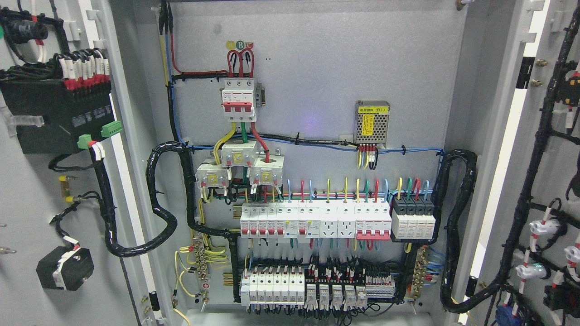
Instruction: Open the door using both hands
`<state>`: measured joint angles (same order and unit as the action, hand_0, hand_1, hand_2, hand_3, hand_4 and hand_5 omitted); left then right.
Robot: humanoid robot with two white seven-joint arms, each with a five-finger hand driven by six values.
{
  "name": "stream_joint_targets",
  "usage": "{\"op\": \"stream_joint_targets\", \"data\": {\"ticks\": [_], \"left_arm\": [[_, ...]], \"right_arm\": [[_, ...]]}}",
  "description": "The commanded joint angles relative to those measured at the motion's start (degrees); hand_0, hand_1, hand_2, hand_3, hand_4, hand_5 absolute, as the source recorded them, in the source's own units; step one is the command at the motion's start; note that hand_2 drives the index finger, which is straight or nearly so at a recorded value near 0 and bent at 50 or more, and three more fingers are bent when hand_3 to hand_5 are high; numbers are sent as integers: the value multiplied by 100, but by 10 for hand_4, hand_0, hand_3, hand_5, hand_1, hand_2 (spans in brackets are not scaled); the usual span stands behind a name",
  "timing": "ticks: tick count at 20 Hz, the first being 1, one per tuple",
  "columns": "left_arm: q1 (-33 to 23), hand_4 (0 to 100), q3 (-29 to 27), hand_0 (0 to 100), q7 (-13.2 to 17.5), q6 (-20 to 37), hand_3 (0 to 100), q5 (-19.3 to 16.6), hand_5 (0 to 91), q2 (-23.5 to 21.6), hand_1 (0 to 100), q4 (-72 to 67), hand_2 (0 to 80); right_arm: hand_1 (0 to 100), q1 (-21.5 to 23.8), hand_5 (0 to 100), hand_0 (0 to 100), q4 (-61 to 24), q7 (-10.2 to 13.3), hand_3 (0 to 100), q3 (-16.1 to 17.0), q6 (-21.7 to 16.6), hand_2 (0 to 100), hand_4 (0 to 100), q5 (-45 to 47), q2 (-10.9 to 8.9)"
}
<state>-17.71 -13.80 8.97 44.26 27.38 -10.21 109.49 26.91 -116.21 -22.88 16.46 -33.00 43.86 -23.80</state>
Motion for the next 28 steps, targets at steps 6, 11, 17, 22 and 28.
{"op": "stream_joint_targets", "data": {"ticks": [6,11,17,22,28], "left_arm": [[48,0,-747,0,-1,3704,0,408,0,-710,0,-972,0],[92,0,-756,0,-1,3677,0,566,0,-903,0,-1289,0],[408,0,-756,0,-9,3642,0,645,0,-1114,0,-2018,0],[593,0,-747,0,-71,3633,0,926,0,-1395,0,-2352,0],[1006,0,-677,0,-141,3624,0,944,0,-1659,0,-3011,0]], "right_arm": [[0,174,0,383,90,-15,0,402,-13,0,0,61,15],[0,227,0,383,160,-15,0,490,-22,0,0,70,15],[0,323,0,383,231,-15,0,639,-22,0,0,227,68],[0,323,0,383,354,-15,0,727,-22,0,0,422,59],[0,332,0,384,407,-15,0,745,-22,0,0,422,68]]}}
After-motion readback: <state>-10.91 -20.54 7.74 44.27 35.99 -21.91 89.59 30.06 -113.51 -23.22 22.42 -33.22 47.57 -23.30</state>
